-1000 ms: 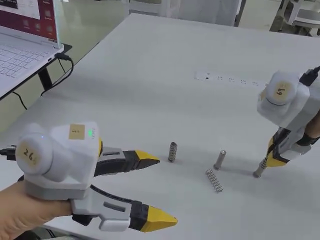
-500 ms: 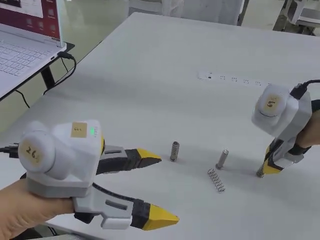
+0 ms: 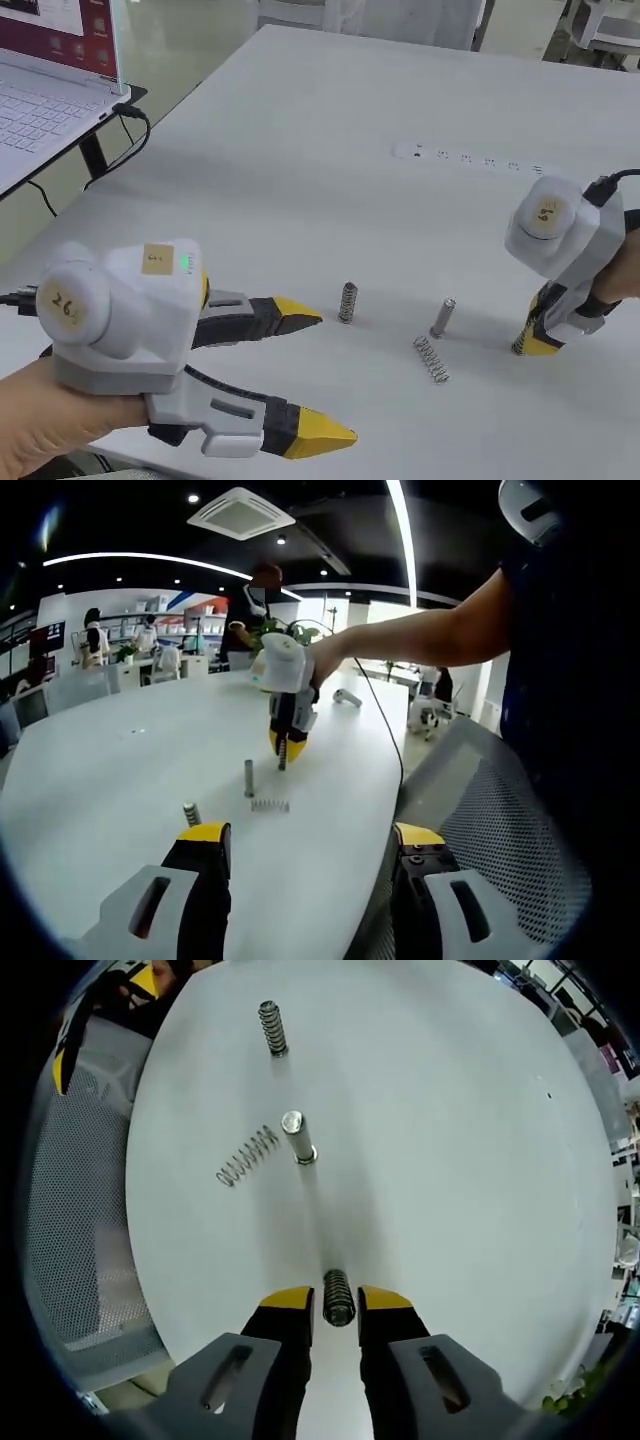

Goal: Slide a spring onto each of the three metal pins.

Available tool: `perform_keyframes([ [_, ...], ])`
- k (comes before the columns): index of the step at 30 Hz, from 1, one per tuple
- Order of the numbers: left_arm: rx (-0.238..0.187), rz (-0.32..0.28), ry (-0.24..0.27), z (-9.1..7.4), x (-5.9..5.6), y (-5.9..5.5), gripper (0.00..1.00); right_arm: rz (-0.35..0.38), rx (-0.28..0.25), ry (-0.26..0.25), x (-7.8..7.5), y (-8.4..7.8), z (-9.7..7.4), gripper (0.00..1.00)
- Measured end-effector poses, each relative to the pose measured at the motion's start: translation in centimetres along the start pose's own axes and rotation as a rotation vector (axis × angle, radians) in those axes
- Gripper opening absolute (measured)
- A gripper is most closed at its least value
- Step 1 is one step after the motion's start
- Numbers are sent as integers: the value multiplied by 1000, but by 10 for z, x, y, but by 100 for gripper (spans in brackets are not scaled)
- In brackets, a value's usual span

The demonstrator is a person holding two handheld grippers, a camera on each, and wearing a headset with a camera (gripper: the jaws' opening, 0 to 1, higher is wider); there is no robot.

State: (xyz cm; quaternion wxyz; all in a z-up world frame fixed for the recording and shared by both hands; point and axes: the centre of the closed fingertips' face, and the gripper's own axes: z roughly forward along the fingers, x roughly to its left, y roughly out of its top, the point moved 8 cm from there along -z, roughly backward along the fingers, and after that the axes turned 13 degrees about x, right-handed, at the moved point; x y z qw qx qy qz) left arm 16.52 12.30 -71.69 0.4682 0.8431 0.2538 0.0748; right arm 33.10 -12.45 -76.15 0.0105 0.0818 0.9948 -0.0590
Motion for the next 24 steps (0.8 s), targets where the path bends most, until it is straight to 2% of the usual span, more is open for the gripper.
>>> perform_keyframes([
  [3, 2, 1, -2, 0, 0, 0, 60, 13, -9, 0, 0, -2, -1, 20],
  [15, 1, 8, -4, 2, 0, 1, 60, 77, -31, 10, 5, -25, 1, 21],
  [19, 0, 10, -5, 1, 0, 1, 60, 115, -67, 42, 16, -28, 2, 21],
  [24, -2, 12, -5, 0, -1, 1, 60, 125, -98, 51, 31, -27, 0, 21],
])
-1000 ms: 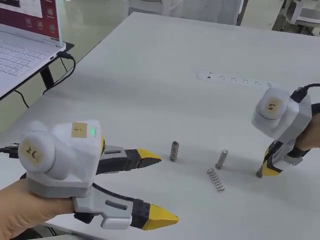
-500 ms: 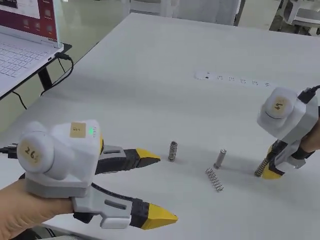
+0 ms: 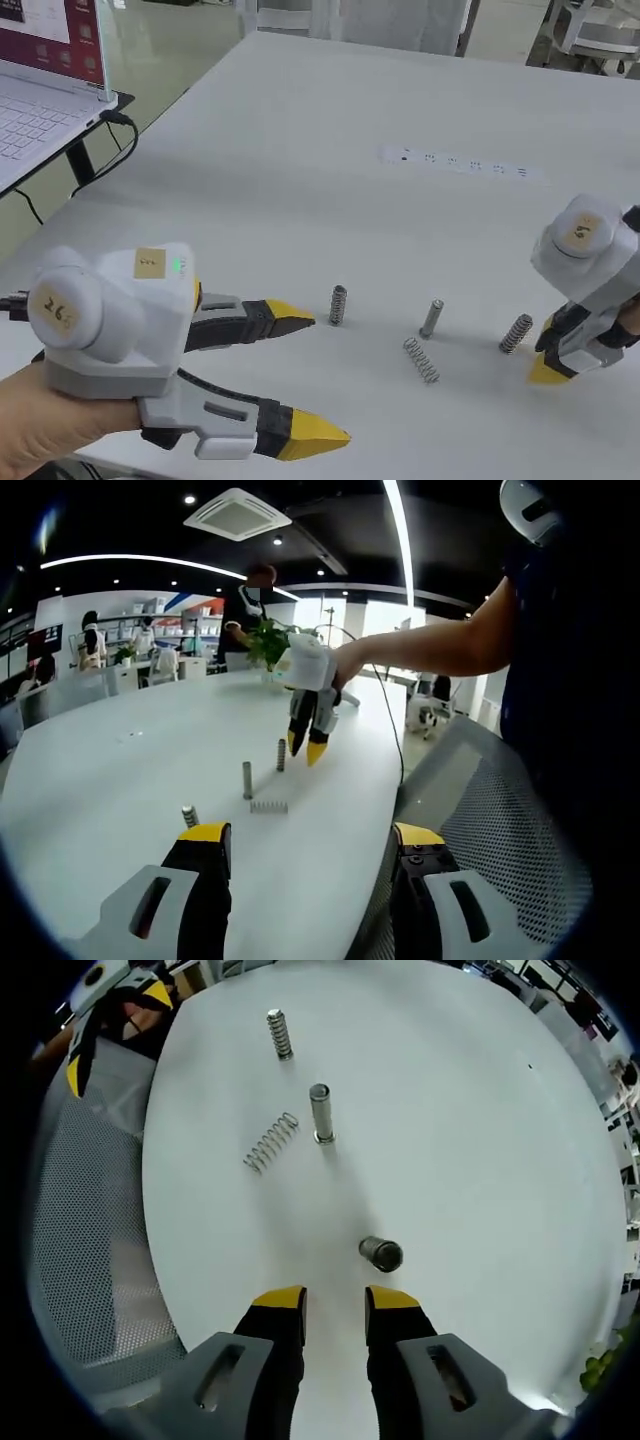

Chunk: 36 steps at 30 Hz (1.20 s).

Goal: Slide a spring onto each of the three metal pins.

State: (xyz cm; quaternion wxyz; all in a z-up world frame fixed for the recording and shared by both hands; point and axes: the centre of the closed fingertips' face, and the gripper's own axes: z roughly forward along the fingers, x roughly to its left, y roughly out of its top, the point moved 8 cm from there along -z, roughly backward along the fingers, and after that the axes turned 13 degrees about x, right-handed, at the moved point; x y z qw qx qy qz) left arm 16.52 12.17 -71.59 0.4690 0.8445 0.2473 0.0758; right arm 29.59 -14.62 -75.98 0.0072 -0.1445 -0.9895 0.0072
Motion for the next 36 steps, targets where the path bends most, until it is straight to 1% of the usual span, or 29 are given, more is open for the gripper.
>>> perform_keyframes([
  [1, 1, 1, 0, 0, 0, 0, 59, 5, -11, 7, 4, 1, 0, 22],
  [3, 1, 2, -2, 0, -1, 0, 59, 10, -26, 14, 6, 2, 2, 22],
  [6, 2, 8, -6, 1, -2, 0, 59, 22, -59, 34, 14, 6, 3, 22],
  [8, 4, 10, -7, 1, -3, 1, 59, 17, -72, 40, 19, 8, 3, 22],
  [13, 6, 13, -10, 1, -3, 0, 59, 0, -90, 44, 35, 18, 6, 21],
  [15, 8, 16, -12, 1, -4, 0, 59, -5, -94, 46, 39, 21, 8, 21],
  [18, 9, 16, -13, 1, -4, 0, 59, -3, -112, 50, 43, 27, 7, 21],
  [19, 9, 16, -13, 0, -4, 0, 59, -1, -124, 48, 44, 31, 7, 21],
  [22, 12, 18, -14, 0, -5, -1, 59, -4, -140, 42, 48, 40, 7, 20],
  [25, 12, 19, -13, 0, -5, -1, 58, 9, -165, 47, 51, 49, 6, 20],
  [30, 16, 24, -10, -1, -4, -1, 58, 11, -186, 30, 54, 62, 9, 19],
  [34, 14, 23, -10, -1, -4, -2, 57, 51, -209, 26, 52, 70, 12, 19],
  [36, 15, 22, -8, -1, -4, -2, 57, 87, -221, 23, 51, 73, 13, 19],
])
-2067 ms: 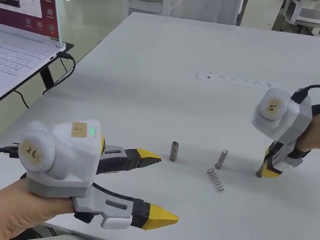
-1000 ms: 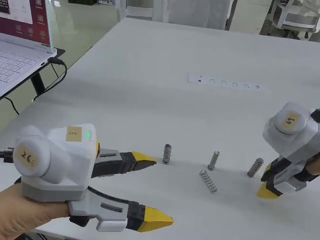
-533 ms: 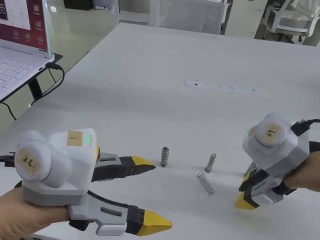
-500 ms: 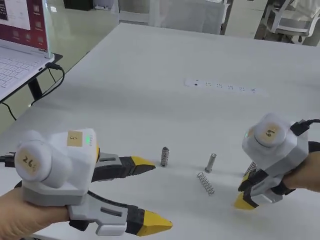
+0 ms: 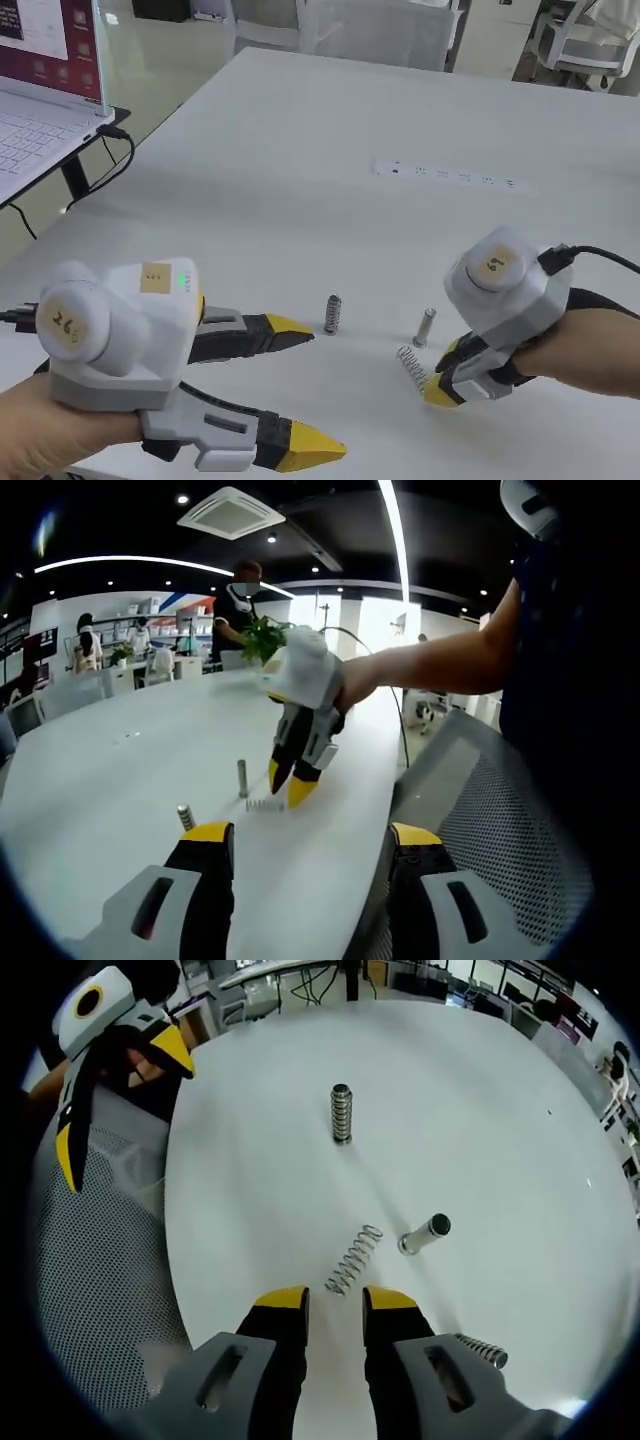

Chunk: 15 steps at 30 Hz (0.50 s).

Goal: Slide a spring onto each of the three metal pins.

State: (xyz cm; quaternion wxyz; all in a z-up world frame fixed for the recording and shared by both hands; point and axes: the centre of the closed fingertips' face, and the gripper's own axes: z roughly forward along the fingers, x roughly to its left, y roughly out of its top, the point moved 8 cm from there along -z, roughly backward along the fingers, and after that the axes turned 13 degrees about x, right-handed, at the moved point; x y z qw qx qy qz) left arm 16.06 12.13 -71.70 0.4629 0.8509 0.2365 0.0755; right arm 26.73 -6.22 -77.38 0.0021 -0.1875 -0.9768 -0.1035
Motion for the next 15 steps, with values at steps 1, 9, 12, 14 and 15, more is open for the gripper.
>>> perform_keyframes([
  [1, 1, 0, 0, 0, 0, 0, 57, 14, -3, -11, -1, 1, 1, 19],
  [9, 6, 3, 0, 1, 0, -1, 55, 100, -10, -42, -2, 5, 7, 19],
  [12, 6, 2, 0, 1, 0, -1, 55, 127, -5, -46, 0, 6, 8, 18],
  [14, 7, 2, 0, 1, 0, -1, 55, 142, 2, -48, 0, 6, 11, 16],
  [15, 7, 3, -1, 1, 0, -1, 55, 148, 4, -49, 0, 6, 11, 16],
])
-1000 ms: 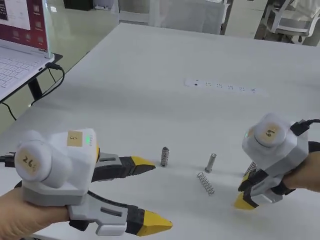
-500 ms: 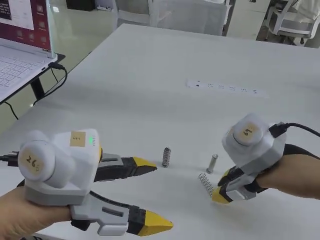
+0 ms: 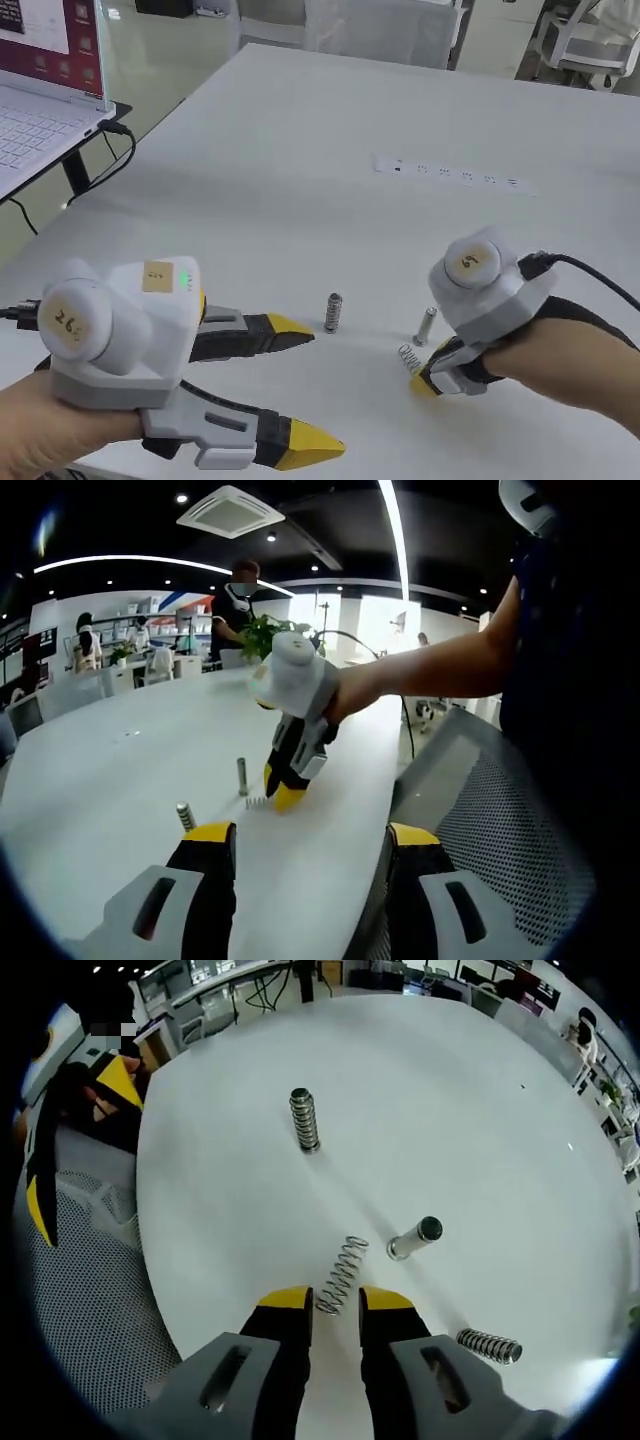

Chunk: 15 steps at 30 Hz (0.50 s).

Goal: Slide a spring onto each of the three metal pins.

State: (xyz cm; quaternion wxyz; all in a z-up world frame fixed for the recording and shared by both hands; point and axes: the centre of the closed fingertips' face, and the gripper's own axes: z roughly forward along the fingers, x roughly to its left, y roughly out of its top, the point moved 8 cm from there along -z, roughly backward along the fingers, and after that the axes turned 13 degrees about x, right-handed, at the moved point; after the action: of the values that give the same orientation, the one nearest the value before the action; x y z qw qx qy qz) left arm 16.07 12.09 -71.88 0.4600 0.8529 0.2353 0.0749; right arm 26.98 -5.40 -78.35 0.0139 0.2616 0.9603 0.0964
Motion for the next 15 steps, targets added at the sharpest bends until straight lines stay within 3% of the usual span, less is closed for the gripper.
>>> perform_keyframes([
  [7, -2, 0, 3, -1, 0, 0, 55, 19, 29, -21, 2, -1, 2, 12],
  [15, -2, 1, 1, 0, 0, 1, 55, -28, 41, -51, 0, -3, 2, 9],
])
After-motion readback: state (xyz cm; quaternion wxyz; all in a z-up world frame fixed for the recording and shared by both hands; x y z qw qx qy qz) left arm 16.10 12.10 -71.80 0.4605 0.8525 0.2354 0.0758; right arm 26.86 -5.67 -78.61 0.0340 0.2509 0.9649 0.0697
